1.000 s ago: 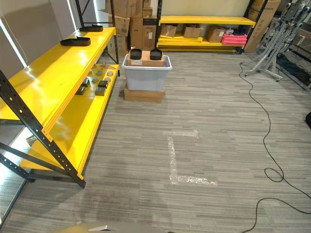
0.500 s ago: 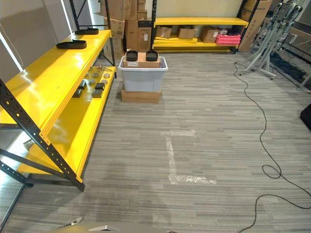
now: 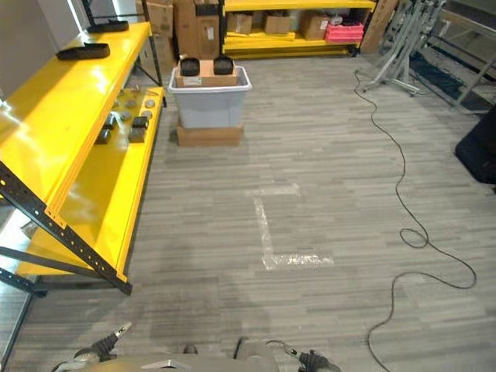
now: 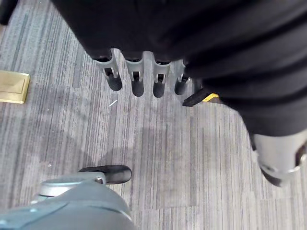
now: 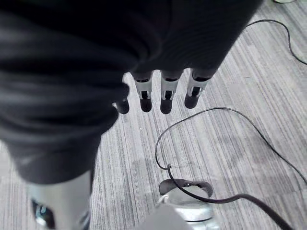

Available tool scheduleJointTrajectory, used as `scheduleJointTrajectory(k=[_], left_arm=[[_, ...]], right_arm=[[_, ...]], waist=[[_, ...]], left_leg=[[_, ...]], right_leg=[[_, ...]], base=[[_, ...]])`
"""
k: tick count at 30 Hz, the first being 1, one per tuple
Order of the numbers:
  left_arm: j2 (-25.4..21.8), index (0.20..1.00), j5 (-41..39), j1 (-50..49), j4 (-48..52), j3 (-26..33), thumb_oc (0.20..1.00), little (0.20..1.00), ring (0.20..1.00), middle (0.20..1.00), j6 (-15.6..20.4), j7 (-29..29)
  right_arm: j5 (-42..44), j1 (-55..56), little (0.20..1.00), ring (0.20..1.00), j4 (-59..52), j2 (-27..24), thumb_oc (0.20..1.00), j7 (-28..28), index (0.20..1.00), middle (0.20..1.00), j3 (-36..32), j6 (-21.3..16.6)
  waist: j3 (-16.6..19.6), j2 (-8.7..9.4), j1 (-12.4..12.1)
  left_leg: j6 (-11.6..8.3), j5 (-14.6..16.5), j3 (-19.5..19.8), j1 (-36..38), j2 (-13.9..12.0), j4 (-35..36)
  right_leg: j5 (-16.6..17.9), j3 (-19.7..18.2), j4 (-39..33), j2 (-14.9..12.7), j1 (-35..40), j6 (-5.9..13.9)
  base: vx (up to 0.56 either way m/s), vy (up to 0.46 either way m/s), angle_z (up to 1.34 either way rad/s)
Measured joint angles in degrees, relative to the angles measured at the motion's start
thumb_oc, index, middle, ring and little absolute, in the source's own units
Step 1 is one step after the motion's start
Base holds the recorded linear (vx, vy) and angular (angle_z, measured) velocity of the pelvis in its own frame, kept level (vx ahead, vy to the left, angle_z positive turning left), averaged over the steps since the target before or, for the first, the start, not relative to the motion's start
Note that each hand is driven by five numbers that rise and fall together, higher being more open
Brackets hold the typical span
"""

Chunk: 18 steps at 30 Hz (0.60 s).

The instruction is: Move parts from the plastic box to the shelf.

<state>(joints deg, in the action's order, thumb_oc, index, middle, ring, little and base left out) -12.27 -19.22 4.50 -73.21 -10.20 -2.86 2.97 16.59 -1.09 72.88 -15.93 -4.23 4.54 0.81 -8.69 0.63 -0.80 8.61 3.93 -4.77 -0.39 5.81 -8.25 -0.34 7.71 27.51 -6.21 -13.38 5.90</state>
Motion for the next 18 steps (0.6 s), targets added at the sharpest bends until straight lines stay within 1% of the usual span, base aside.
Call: scheduleJointTrajectory(k=[1, 2, 3, 4, 5, 6, 7, 8, 9, 10, 11, 12, 13, 14, 15, 17, 18], left_arm=[[0.4, 1.000, -0.3, 0.6, -0.1, 0.1, 1.000, 1.000, 1.000, 1.000, -0.4, -0.2], [0.7, 1.000, -0.6, 0.3, -0.8, 0.2, 1.000, 1.000, 1.000, 1.000, -0.6, -0.4], [0.7, 1.000, -1.0, -0.6, -0.9, 0.8, 1.000, 1.000, 1.000, 1.000, -0.9, -0.9], [0.2, 1.000, -1.0, -1.9, -0.5, 1.2, 1.000, 1.000, 1.000, 1.000, -0.8, -0.9], [0.1, 1.000, -1.0, -2.0, -0.5, 1.2, 1.000, 1.000, 1.000, 1.000, -0.8, -0.9], [-0.3, 1.000, -0.9, -2.6, -0.5, 1.6, 1.000, 1.000, 1.000, 1.000, -0.9, -0.9], [-0.6, 1.000, -0.9, -3.5, -0.8, 2.4, 1.000, 1.000, 1.000, 1.000, -1.0, -0.9], [-0.4, 1.000, -0.8, -3.8, -2.4, 3.5, 1.000, 1.000, 1.000, 1.000, -1.1, -0.9], [-0.6, 1.000, -0.8, -3.9, -2.5, 3.6, 1.000, 1.000, 1.000, 1.000, -1.1, -1.0], [-0.8, 1.000, -0.8, -3.8, -2.8, 3.8, 1.000, 1.000, 1.000, 1.000, -1.0, -1.0], [-0.9, 1.000, -0.8, -3.8, -2.8, 4.0, 1.000, 1.000, 1.000, 1.000, -0.9, -1.0], [-0.8, 1.000, -0.8, -3.9, -2.7, 3.9, 1.000, 1.000, 1.000, 1.000, -0.7, -1.1], [-0.6, 1.000, -0.8, -3.6, -2.7, 3.9, 1.000, 1.000, 1.000, 1.000, -0.4, -1.2], [-0.3, 1.000, -0.6, -3.8, -2.7, 3.8, 1.000, 1.000, 1.000, 1.000, -0.1, -1.7], [-0.3, 1.000, -0.2, -4.1, -2.7, 3.8, 1.000, 1.000, 1.000, 1.000, 0.2, -2.0], [0.0, 1.000, 0.3, -4.5, -2.2, 3.8, 1.000, 1.000, 1.000, 1.000, 0.8, -1.9], [0.1, 1.000, 0.4, -4.9, -2.2, 3.8, 1.000, 1.000, 1.000, 1.000, 0.8, -1.8]], right_arm=[[0.0, -0.4, 1.000, 1.000, -0.8, -0.5, 1.000, 0.3, 1.000, 1.000, 0.1, -0.6], [0.0, -0.3, 1.000, 1.000, -2.2, -0.3, 1.000, 0.3, 1.000, 1.000, 0.0, -0.5], [0.9, 0.6, 1.000, 1.000, -2.1, 0.0, 1.000, 0.5, 1.000, 1.000, 0.1, -0.5], [1.7, 0.9, 1.000, 1.000, -2.1, 0.3, 1.000, 0.6, 1.000, 1.000, 0.0, -0.5], [1.8, 0.9, 1.000, 1.000, -2.1, 0.4, 1.000, 0.6, 1.000, 1.000, 0.0, -0.5], [2.1, 0.7, 1.000, 1.000, -2.3, 0.6, 1.000, 1.0, 1.000, 1.000, -0.3, -0.8], [2.1, 0.7, 1.000, 1.000, -2.3, 0.8, 1.000, 1.5, 1.000, 1.000, -0.2, -1.1], [2.1, 1.0, 1.000, 1.000, -2.4, 0.9, 1.000, 2.5, 1.000, 1.000, -0.2, -1.4], [2.1, 1.0, 1.000, 1.000, -2.4, 1.1, 1.000, 2.8, 1.000, 1.000, -0.2, -1.7], [2.1, 0.7, 1.000, 1.000, -2.4, 1.5, 1.000, 2.9, 1.000, 1.000, -0.2, -1.8], [2.1, 1.2, 1.000, 1.000, -2.3, 1.8, 1.000, 2.9, 1.000, 1.000, -0.3, -1.8], [2.1, 1.6, 1.000, 1.000, -2.4, 2.1, 1.000, 3.0, 1.000, 1.000, -0.3, -1.8], [2.1, 2.1, 1.000, 1.000, -2.1, 2.1, 1.000, 3.1, 1.000, 1.000, -0.3, -1.7], [2.0, 2.9, 1.000, 1.000, -2.0, 2.2, 1.000, 3.6, 1.000, 1.000, -0.3, -1.6], [2.0, 3.1, 1.000, 1.000, -2.0, 2.2, 1.000, 3.9, 1.000, 1.000, -0.5, -1.7], [2.0, 3.1, 1.000, 1.000, -1.7, 2.2, 1.000, 4.2, 1.000, 1.000, -0.7, -1.7], [1.9, 3.0, 1.000, 1.000, -1.0, 2.2, 1.000, 4.2, 1.000, 1.000, -0.7, -1.8]], waist=[[-1.1, -0.93, -0.3], [-1.7, -1.15, -0.4], [-1.9, -2.00, 0.0], [-2.1, -2.07, -0.1], [-2.1, -2.10, -0.1], [-1.9, -0.93, 0.0], [-2.1, -1.19, -0.2], [-2.0, -0.34, 0.2], [-2.2, -0.01, 0.4], [-2.5, 1.01, 0.7], [-2.6, 1.67, 0.9], [-2.5, 2.48, 1.2], [-2.7, 3.20, 1.3], [-2.8, 3.23, 1.4], [-2.8, 3.16, 1.3], [-2.7, 2.73, 1.3], [-2.4, 2.43, 1.3]], left_leg=[[-1.09, 1.5, 0.5, -2.6, -1.7, -4.1], [-1.35, 2.8, 0.5, -2.8, -1.5, -5.7], [-0.53, 3.1, 0.7, -2.9, -1.5, -6.2], [0.11, 3.1, 0.6, -3.1, -2.2, -6.6], [0.14, 3.1, 0.6, -3.2, -2.3, -6.6], [0.02, 3.1, 0.6, -3.6, -2.5, -6.0], [-0.20, 3.0, 0.6, -3.6, -2.4, -4.7], [-1.56, 2.1, 1.4, -3.4, -2.3, -4.0], [-2.45, 1.4, 1.5, -3.1, -1.9, -3.4], [-2.50, 1.4, 1.7, -2.5, -1.2, -3.0], [-2.55, 1.4, 1.8, -2.2, -0.5, -2.8], [-2.49, 1.4, 1.9, -2.0, 0.2, -2.7], [-2.31, 1.5, 2.3, -1.3, 0.7, -2.8], [-2.25, 1.5, 3.2, -0.6, 0.4, -2.7], [-2.41, 1.6, 3.4, -0.4, -0.2, -2.7], [-3.05, 2.0, 4.3, 0.1, -1.6, -2.5], [-3.76, 2.4, 5.0, 0.7, -2.5, -2.2]], right_leg=[[0.5, -0.7, 4.6, -0.2, -2.6, 1.20], [0.1, -0.7, 8.0, -1.1, -3.8, 1.73], [0.0, -0.6, 11.2, -1.7, -5.0, 2.05], [0.3, -0.5, 14.0, -2.1, -5.9, 2.49], [0.3, -0.4, 14.0, -2.1, -6.0, 2.50], [-0.1, 0.2, 11.3, -2.4, -6.1, 3.34], [-0.6, 1.0, 5.5, -2.7, -5.6, 4.21], [-0.4, 1.6, -3.9, -2.6, -4.0, 5.03], [-0.4, 1.7, -9.6, -3.0, -3.1, 5.51], [0.0, 1.7, -14.1, -3.7, -2.2, 6.18], [0.7, 1.6, -17.2, -4.6, -1.7, 6.61], [1.9, 1.4, -19.4, -5.8, -1.8, 7.79], [2.7, 1.6, -21.9, -6.6, -0.8, 7.72], [4.9, 2.3, -23.0, -7.3, -0.3, 7.89], [4.9, 2.3, -21.9, -7.4, -0.1, 7.90], [3.8, 2.2, -17.1, -7.2, 1.0, 6.98], [2.1, 2.2, -12.5, -7.1, 2.1, 6.38]], base=[[0.06, 0.033, -0.34], [0.09, 0.018, -0.18], [0.18, -0.087, -0.11], [0.22, -0.139, -0.04], [0.23, -0.156, -0.16], [0.19, -0.137, -0.22], [0.41, -0.234, -0.28], [0.41, -0.224, -0.23], [0.59, -0.272, -0.08], [0.39, -0.157, 0.04], [0.47, -0.190, 0.16], [0.33, -0.135, 0.24], [0.51, -0.212, 0.33], [0.42, -0.181, 0.34], [0.55, -0.240, 0.35], [0.41, -0.188, 0.42], [0.42, -0.202, 0.63]])
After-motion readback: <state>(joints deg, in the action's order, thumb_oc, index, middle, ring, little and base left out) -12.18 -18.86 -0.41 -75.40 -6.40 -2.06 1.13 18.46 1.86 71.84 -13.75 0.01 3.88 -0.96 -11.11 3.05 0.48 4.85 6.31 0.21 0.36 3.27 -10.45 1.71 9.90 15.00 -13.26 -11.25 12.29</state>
